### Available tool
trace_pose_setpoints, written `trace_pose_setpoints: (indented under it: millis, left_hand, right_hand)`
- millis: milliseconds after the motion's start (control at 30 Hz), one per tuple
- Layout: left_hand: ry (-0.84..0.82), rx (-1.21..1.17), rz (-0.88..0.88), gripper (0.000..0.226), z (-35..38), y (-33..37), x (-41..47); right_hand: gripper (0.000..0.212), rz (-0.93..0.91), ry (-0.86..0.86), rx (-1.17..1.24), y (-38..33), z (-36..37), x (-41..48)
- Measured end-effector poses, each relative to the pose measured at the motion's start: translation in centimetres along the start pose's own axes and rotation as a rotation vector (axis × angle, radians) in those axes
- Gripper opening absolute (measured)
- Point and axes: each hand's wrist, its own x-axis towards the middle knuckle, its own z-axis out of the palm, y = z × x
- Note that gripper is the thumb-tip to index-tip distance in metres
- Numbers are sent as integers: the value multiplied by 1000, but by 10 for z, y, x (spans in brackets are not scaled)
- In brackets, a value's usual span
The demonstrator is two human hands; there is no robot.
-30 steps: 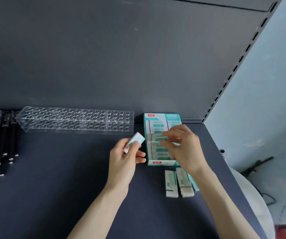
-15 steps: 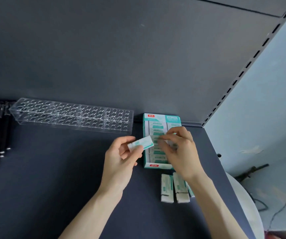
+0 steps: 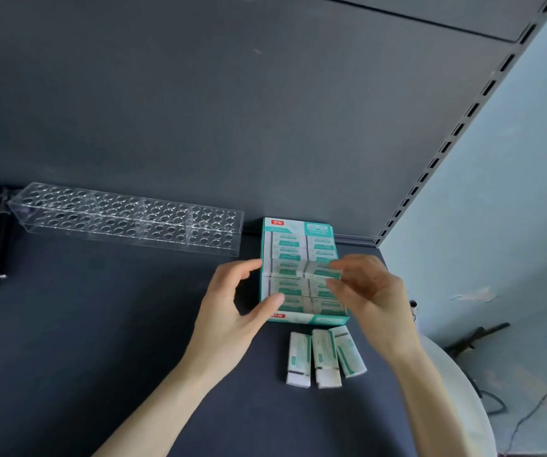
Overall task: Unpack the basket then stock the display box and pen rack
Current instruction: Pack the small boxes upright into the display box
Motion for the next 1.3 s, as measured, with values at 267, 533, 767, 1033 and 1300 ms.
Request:
trace_pose_setpoints:
  millis: [267,533,767,1033,1300]
  left_hand:
    - [-62,297,88,60,11,6,-2]
    - [-73,249,57,59,9,6,-2]
    - [-66,239,40,64,9,7,-2]
    - [103,353,21,42,11,14,-19]
    - [-53,640,57,62,34,16,-62]
  right_hand:
    - [21,-132,5,-587,13,-14,8]
    - [17,-203,25,-794,19,-2,13]
    - [17,-189,17,-828,17,0,17]
    - [10,-165,220,-512,10,-7,-27]
    - [26,6,177,-663,27,-8,-84]
